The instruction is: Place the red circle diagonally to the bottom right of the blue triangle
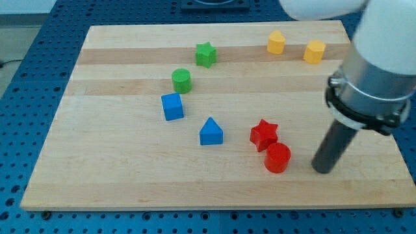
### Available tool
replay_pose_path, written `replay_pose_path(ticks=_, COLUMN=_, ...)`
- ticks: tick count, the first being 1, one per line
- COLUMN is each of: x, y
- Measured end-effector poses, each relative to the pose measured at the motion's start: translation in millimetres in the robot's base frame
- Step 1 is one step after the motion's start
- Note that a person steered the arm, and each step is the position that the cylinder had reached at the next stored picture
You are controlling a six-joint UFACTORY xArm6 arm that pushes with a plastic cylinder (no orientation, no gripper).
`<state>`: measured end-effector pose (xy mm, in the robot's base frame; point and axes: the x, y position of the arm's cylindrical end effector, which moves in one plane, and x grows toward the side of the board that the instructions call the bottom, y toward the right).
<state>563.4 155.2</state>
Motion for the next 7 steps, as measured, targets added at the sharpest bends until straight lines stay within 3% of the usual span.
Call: replay_pose_path(ticks=7, x=4.5, y=-33.5)
